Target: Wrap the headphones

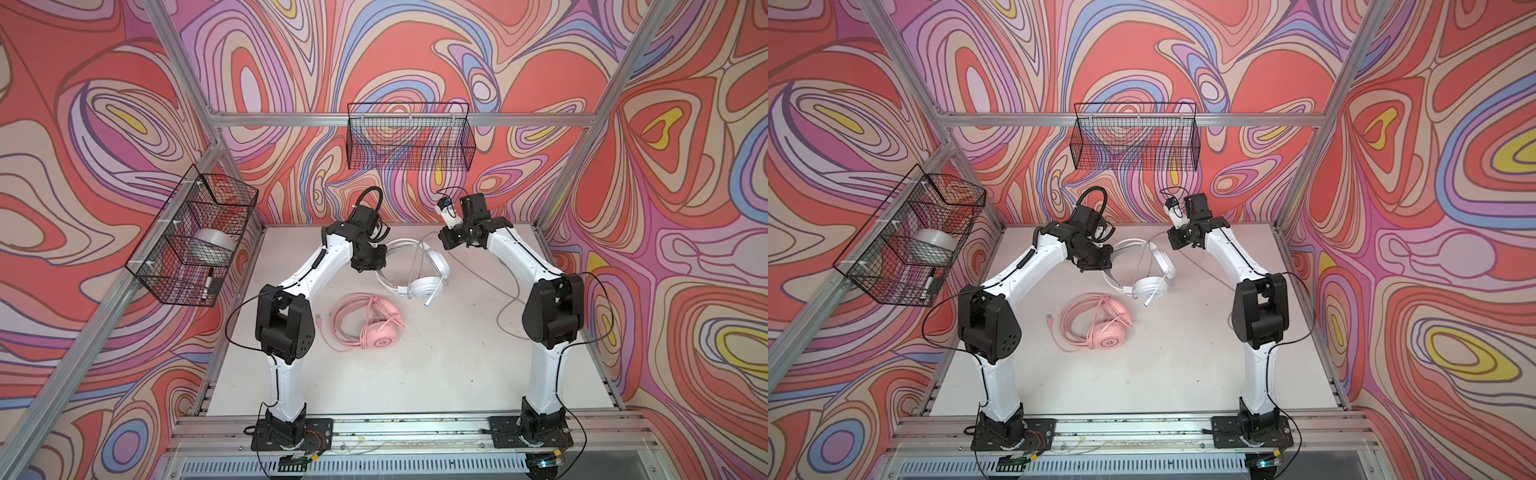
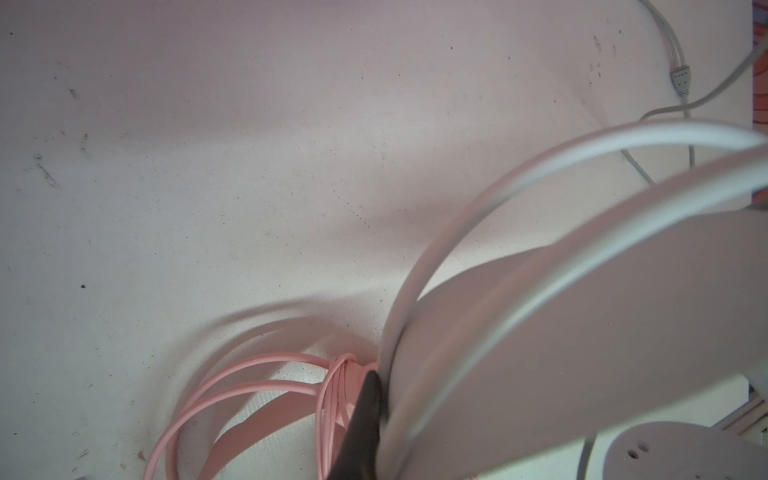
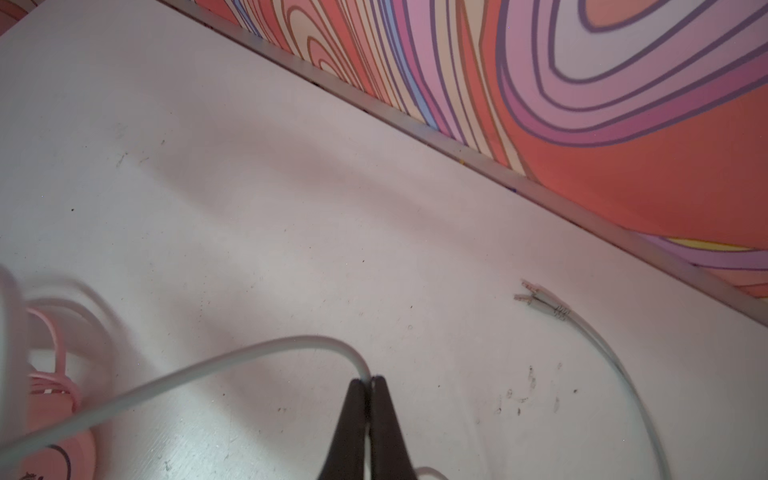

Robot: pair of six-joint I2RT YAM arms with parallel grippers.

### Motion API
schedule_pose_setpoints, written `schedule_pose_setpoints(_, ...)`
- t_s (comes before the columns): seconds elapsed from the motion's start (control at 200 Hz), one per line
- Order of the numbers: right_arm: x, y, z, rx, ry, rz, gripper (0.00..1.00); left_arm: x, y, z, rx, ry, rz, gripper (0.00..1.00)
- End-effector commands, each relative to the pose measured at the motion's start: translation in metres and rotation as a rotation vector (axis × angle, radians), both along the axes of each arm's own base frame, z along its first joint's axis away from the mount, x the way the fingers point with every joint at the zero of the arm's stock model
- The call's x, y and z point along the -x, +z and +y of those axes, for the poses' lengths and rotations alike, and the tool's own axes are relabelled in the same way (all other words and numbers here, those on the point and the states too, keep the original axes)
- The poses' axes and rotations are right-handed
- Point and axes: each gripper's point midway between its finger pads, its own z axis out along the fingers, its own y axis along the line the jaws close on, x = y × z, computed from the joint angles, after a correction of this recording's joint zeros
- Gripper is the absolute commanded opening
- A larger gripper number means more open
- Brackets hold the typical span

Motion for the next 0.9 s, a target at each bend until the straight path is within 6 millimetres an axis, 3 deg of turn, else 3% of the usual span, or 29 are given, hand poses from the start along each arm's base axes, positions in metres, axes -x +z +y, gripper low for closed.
schedule_pose_setpoints(0.0,0.006,-0.022,0.001,-0.085,0.002,0.101,0.0,0.01,0.03,-0.018,0.114,-0.067,-0.042,0.0)
schedule_pose_setpoints(0.235,0.017,-0.048,-0.004,-0.216,0.006,0.168,0.0,0.014,0.032,-0.023,0.144,-0.08,-0.027,0.0)
schedule_pose_setpoints(0.356,0.018,-0.058,-0.009,-0.243,-0.011,0.171,0.15,0.015,0.032,-0.024,0.146,-0.083,-0.021,0.0)
schedule_pose_setpoints(0.476,0.02,-0.066,-0.011,-0.251,-0.008,0.144,0.22,0.016,0.031,-0.025,0.152,-0.083,-0.007,0.0)
schedule_pose_setpoints(0.791,0.025,-0.093,-0.022,-0.239,-0.014,0.164,0.26,0.019,0.036,-0.027,0.181,-0.08,0.004,0.0)
schedule_pose_setpoints(0.892,0.028,-0.089,-0.024,-0.241,-0.012,0.135,0.35,0.02,0.035,-0.025,0.173,-0.077,0.008,0.0)
